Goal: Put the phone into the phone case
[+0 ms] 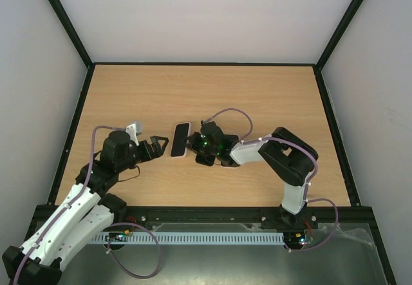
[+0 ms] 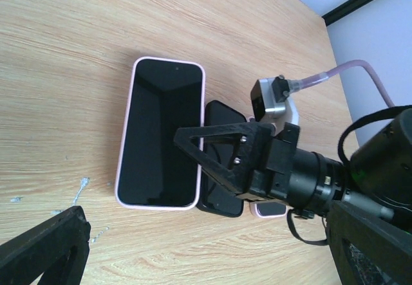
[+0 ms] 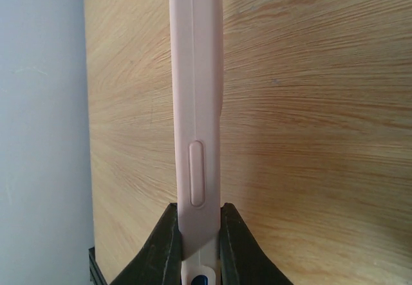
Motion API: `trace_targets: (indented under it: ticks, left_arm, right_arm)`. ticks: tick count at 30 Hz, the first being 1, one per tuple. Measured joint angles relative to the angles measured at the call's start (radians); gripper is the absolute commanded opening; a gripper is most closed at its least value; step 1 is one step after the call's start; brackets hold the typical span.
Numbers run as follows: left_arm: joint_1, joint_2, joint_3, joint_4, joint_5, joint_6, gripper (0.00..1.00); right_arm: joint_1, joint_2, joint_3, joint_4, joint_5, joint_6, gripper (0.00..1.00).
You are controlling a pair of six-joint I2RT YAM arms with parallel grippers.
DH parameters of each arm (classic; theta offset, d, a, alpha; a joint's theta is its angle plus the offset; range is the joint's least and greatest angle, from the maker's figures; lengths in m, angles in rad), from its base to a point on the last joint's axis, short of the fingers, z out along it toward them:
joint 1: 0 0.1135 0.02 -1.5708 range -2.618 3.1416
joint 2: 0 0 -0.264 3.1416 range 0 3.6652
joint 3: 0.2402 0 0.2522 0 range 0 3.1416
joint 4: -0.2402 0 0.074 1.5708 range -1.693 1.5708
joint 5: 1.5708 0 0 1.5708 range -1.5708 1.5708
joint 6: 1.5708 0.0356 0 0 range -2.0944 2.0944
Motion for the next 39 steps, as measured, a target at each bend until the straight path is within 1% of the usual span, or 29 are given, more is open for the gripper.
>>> trace_targets:
  ticks: [3,10,17,22,24,30,34,39]
  left_arm:
    - [0.000,-0.010,-0.001,0.001,0.008,0.003,0.99]
    - [0.000,-0.014,-0.030,0.039,0.058,-0.013,0.99]
    - [0.000,-0.023,-0.047,0.039,0.061,-0.036,0.99]
    - [0.000,-0.027,-0.052,0.038,0.060,-0.053,0.99]
    - [0.000,-0.026,-0.052,0.036,0.055,-0.056,0.99]
    - [0.000,-0.021,-0.021,0.011,0.019,-0.072,0.99]
    - [0.000,-0.021,-0.019,0.010,0.005,-0.098,0.99]
    - [0.000,-0.027,-0.019,0.010,-0.005,-0.126,0.99]
  right_arm:
    - [0.000,0.031,0.019,-0.002,-0.002,0.006,0.10]
    - [-0.003,0.078,0.051,-0.021,-0.013,0.018,0.30]
    - [-0.008,0.076,0.072,-0.069,-0.007,0.016,0.68]
    - [-0.012,0.017,0.065,-0.135,0.014,0.001,0.85]
    - [-0.013,-0.027,0.058,-0.150,0.021,-0.008,0.99]
    - [-0.013,-0.212,0.003,-0.210,0.066,-0.057,0.98]
    - [-0.013,-0.335,-0.053,-0.289,0.106,-0.104,0.98]
    - [-0.014,-0.561,-0.160,-0.393,0.203,-0.150,0.98]
